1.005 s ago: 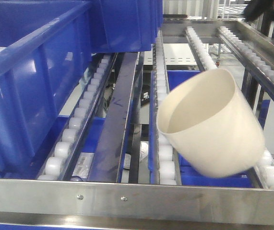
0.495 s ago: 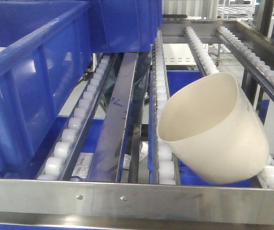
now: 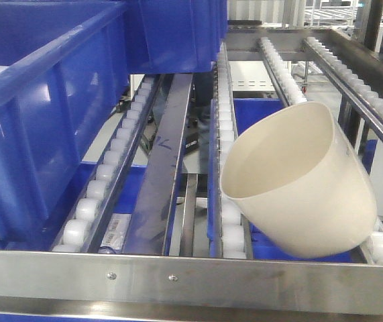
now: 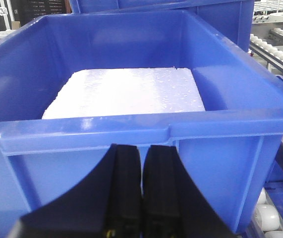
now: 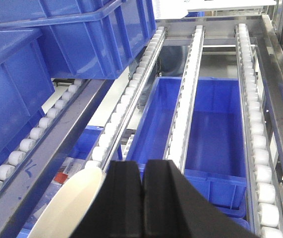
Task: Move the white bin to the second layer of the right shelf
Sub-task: 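Open the right gripper and withdraw it from the bin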
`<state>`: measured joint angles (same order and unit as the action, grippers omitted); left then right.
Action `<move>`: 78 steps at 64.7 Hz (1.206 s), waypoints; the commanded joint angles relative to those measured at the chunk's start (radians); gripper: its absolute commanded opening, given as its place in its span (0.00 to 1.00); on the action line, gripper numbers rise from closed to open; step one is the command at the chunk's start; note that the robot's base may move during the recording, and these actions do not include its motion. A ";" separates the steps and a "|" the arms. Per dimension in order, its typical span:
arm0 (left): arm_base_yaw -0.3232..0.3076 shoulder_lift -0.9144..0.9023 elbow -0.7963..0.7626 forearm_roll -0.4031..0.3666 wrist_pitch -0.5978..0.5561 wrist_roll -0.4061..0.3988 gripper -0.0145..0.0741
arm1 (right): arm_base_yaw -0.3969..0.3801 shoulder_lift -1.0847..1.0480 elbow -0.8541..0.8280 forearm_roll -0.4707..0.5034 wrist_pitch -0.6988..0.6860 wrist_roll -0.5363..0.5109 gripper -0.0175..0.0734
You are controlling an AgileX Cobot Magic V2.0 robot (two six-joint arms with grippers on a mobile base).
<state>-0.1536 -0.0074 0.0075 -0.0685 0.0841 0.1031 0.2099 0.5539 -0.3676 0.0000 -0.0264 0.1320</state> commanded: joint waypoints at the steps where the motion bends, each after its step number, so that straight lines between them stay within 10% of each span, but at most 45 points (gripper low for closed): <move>1: -0.006 -0.014 0.037 -0.005 -0.084 -0.004 0.26 | -0.005 -0.001 -0.028 0.000 -0.060 -0.003 0.25; 31: -0.006 -0.014 0.037 -0.005 -0.084 -0.004 0.26 | -0.254 -0.511 0.301 0.000 0.011 -0.003 0.25; 78: -0.006 -0.014 0.037 -0.005 -0.084 -0.004 0.26 | -0.262 -0.584 0.381 -0.010 0.047 -0.003 0.25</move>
<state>-0.1536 -0.0074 0.0075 -0.0685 0.0841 0.1031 -0.0465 -0.0089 0.0304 0.0000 0.1074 0.1320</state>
